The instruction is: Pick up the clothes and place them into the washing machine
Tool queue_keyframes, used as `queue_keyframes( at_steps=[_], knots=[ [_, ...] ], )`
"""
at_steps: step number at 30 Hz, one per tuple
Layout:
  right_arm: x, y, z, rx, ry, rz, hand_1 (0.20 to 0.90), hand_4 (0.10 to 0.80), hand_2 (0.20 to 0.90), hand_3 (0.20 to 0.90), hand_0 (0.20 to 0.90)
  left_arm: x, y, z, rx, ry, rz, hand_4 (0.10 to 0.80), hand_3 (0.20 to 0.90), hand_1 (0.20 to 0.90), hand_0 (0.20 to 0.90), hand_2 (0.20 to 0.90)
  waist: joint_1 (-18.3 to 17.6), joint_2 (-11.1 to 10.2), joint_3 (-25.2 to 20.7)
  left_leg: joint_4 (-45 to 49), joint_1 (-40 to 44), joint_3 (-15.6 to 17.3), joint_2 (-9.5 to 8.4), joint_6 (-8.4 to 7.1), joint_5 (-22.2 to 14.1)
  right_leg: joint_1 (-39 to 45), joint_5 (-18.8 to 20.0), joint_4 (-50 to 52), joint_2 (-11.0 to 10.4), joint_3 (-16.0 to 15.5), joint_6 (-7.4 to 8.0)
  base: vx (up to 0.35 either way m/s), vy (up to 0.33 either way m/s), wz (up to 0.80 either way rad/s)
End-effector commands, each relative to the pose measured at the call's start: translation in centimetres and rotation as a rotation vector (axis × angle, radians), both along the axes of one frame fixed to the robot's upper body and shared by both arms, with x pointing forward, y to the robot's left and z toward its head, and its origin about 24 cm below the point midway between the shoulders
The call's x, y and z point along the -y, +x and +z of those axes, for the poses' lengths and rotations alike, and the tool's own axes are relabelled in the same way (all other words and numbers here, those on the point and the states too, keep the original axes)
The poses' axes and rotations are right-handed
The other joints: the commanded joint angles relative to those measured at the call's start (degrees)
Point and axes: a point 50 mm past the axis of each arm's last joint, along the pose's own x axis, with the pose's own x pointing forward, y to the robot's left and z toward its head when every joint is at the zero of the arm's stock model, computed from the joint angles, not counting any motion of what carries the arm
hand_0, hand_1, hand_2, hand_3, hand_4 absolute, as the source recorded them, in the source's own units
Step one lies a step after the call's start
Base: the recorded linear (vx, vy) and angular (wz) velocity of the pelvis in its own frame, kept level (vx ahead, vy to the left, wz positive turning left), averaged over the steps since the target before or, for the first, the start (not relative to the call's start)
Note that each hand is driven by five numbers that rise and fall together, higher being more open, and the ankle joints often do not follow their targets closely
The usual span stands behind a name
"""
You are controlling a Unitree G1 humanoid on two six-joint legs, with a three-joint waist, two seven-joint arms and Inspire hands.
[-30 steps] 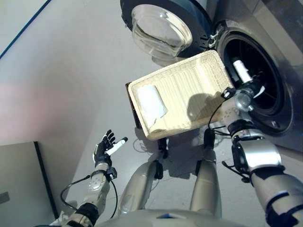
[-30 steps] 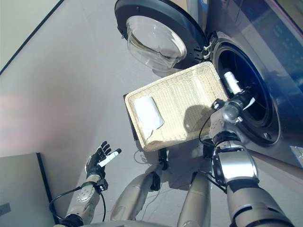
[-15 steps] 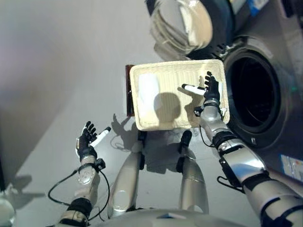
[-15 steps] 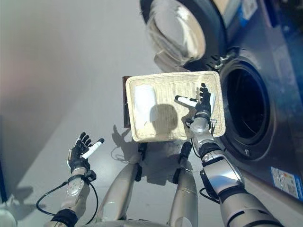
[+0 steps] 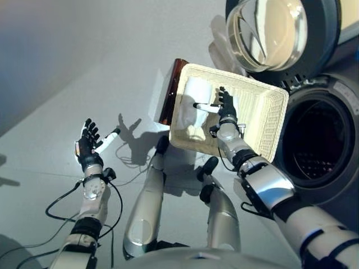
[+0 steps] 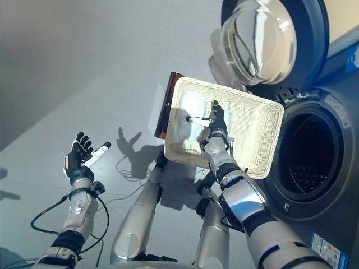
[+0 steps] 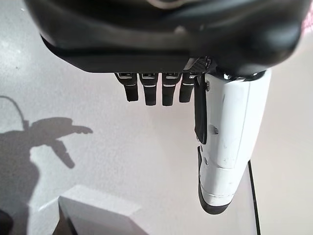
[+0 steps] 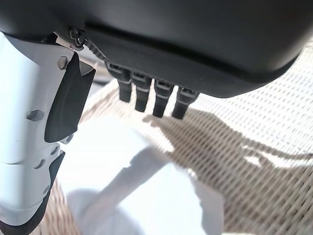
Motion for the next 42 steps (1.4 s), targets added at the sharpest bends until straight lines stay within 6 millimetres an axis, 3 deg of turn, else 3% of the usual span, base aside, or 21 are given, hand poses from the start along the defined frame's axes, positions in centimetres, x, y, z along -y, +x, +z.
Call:
queue_keyframes(
  at_steps=[1, 10, 16, 20, 21, 22, 23, 29, 42],
  knots=[
    [0.3, 0.6, 1.8, 0.078, -0.073, -0.025, 0.9, 0.8, 0.9, 0.9, 0.9, -2.0, 0.1, 4.5, 0.196, 0.117, 0.028, 0.8, 0.9, 0.9, 0.9, 0.9, 1.76, -0.22, -0.87, 2.36, -3.88, 2.51, -3.2, -1.48, -3.89, 2.4, -3.76, -1.09, 0.1, 1.82, -0.05, 0.018, 0.016, 0.26],
    [1.3, 1.5, 3.6, 0.075, -0.164, -0.073, 0.9, 0.8, 0.9, 0.9, 0.9, -0.3, 1.0, 6.2, 0.284, 0.104, -0.022, 0.8, 0.9, 0.9, 0.9, 0.9, 3.85, 2.14, 1.58, 2.54, -7.1, 1.79, -4.17, -1.86, -3.33, -0.8, -5.09, 1.45, -0.79, 0.9, -0.15, 0.007, 0.014, 0.11],
    [3.8, 2.8, 8.7, 0.161, -0.268, -0.171, 0.9, 0.8, 0.9, 0.9, 0.9, 1.1, 1.5, 7.2, 0.339, 0.096, -0.06, 0.8, 0.9, 0.9, 0.9, 0.9, 5.4, 5.55, 4.57, 2.51, -11.14, 1.37, -4.98, -2.12, -2.31, -5.6, -6.01, 4.51, -1.97, 0.36, -0.09, -0.012, 0.026, 0.06],
    [5.4, 3.1, 10.9, 0.199, -0.291, -0.228, 0.9, 0.8, 0.9, 0.9, 0.9, 2.0, 1.6, 7.2, 0.34, 0.095, -0.081, 0.8, 0.9, 0.9, 0.9, 0.9, 5.76, 7.31, 5.71, 2.6, -13.12, 1.35, -5.43, -2.19, -1.91, -7.81, -6.64, 6.0, -2.73, 0.4, 0.07, 0.001, 0.03, 0.13],
    [5.6, 3.1, 11.2, 0.208, -0.291, -0.236, 0.496, 0.512, 0.496, 0.496, 0.496, 2.1, 1.6, 7.1, 0.337, 0.095, -0.081, 0.8, 0.9, 0.9, 0.9, 0.9, 5.66, 7.49, 5.87, 2.61, -13.48, 1.37, -5.54, -2.23, -1.81, -8.15, -6.75, 6.23, -2.8, 0.55, 0.04, 0.016, 0.048, 0.1],
    [5.7, 3.1, 11.6, 0.219, -0.287, -0.244, 0.436, 0.469, 0.436, 0.436, 0.436, 2.1, 1.6, 7.0, 0.334, 0.091, -0.075, 0.8, 0.9, 0.9, 0.9, 0.9, 5.54, 7.66, 5.95, 2.57, -13.69, 1.42, -5.61, -2.23, -1.76, -8.46, -6.82, 6.42, -2.92, 0.77, 0.04, 0.013, 0.03, 0.11],
    [5.7, 3.1, 11.6, 0.219, -0.288, -0.244, 0.2, 0.3, 0.2, 0.2, 0.2, 2.1, 1.7, 7.0, 0.335, 0.09, -0.076, 0.8, 0.9, 0.9, 0.9, 0.9, 5.56, 7.64, 5.94, 2.57, -13.74, 1.44, -5.63, -2.22, -1.75, -8.56, -6.85, 6.49, -2.95, 0.81, 0.05, 0.02, 0.045, 0.07],
    [5.7, 3.2, 12.1, 0.232, -0.312, -0.247, 0.2, 0.3, 0.2, 0.2, 0.2, 2.6, 1.5, 5.9, 0.293, 0.08, -0.078, 0.8, 0.9, 0.9, 0.9, 0.9, 5.15, 7.84, 5.96, 2.65, -14.37, 1.89, -5.6, -1.95, -1.84, -9.44, -6.69, 6.72, -3.24, 1.45, 0.23, 0.018, 0.023, -0.04],
    [6.6, 2.5, 9.4, 0.157, -0.339, -0.287, 0.2, 0.3, 0.2, 0.2, 0.2, 2.7, 0.7, 3.8, 0.199, 0.098, -0.09, 0.8, 0.9, 0.9, 0.9, 0.9, 3.2, 7.71, 4.8, 2.68, -11.62, 2.71, -5.57, -1.4, -2.46, -7.21, -5.99, 5.39, -2.81, 2.73, 0.19, 0.0, 0.0, 0.0]
  ],
)
